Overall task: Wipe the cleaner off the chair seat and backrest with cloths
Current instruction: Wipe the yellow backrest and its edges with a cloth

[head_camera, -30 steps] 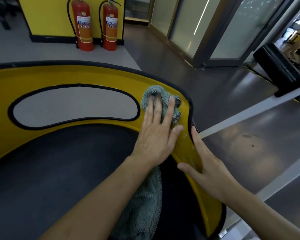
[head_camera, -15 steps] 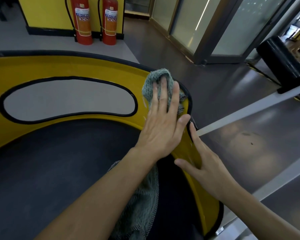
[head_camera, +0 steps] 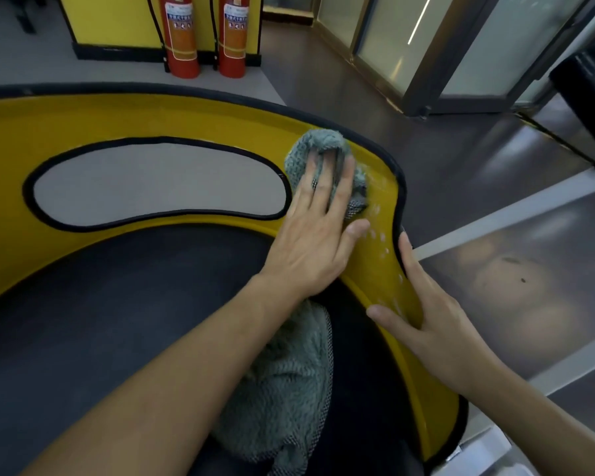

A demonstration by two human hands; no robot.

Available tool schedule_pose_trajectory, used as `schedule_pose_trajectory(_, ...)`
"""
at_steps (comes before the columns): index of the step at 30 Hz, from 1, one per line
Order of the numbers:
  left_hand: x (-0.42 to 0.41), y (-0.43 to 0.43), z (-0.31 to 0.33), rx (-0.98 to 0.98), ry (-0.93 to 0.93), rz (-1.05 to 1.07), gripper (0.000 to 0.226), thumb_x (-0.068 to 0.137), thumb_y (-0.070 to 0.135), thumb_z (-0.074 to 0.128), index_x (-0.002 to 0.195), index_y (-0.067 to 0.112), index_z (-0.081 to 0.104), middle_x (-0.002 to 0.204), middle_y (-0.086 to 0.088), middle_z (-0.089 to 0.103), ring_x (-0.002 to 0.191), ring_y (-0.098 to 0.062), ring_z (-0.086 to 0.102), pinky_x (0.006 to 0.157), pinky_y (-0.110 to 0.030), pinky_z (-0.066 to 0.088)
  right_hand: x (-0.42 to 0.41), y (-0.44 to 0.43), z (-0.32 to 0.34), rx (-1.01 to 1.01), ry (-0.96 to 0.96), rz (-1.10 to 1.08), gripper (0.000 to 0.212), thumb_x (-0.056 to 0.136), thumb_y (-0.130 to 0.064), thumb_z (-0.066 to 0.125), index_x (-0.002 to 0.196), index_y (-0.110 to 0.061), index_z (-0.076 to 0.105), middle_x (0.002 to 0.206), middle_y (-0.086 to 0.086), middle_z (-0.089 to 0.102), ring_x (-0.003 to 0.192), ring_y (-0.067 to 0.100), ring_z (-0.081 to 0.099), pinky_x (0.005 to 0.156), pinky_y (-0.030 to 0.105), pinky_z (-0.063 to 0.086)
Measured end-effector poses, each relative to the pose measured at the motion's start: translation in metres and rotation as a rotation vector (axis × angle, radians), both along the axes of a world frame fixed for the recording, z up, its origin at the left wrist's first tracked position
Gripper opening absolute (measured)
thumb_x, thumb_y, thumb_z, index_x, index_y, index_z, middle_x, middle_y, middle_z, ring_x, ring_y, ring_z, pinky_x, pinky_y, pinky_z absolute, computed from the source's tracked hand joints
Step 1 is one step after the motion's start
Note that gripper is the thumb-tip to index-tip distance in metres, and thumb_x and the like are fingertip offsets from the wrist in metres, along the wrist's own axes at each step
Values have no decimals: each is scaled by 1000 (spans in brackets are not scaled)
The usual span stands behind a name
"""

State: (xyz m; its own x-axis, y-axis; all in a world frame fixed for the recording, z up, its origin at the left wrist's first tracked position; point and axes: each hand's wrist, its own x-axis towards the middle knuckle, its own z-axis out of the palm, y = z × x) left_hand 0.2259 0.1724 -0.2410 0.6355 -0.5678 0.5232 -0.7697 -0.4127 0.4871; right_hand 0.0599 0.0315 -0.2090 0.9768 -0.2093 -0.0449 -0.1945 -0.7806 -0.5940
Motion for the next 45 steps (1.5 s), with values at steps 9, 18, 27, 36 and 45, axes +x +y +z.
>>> schedule_pose_trajectory(9,-13,20,-52,260,167,84,71,108,52,18,159,17,-17,166,-8,-23,151,-20,-27,125,-44,-5,0,3,1,-21,-8,-14,90,86,-68,51,151,-58,-11,151,-37,17,137,-14,22,107,16,23)
schedule_pose_trajectory(18,3,7,6,-8,48,94,69,109,48,25,159,18,-11,168,-6,-13,154,-24,-16,126,-43,-3,-1,2,1,-5,-12,-22,91,86,-66,54,150,-61,-10,153,-38,21,140,-12,26,108,8,21)
schedule_pose_trajectory(27,-26,15,-54,132,363,52,72,108,50,22,158,19,-20,168,-6,-13,151,-10,-23,126,-41,1,0,4,1,-14,-14,-16,90,87,-66,53,151,-59,-11,158,-31,20,142,-9,26,112,19,26)
schedule_pose_trajectory(36,-3,10,9,23,97,32,71,109,48,28,160,15,-8,168,-7,-13,152,-20,-23,126,-41,-2,-1,3,2,-14,-19,2,94,85,-69,56,150,-61,-11,160,-27,22,143,-7,28,117,24,26)
schedule_pose_trajectory(45,-23,28,-45,236,260,-61,70,107,51,23,159,24,-15,165,5,-16,146,-3,-30,126,-39,-1,0,1,0,-71,-37,17,95,86,-72,53,150,-58,-14,149,-45,6,139,-18,17,110,16,22)
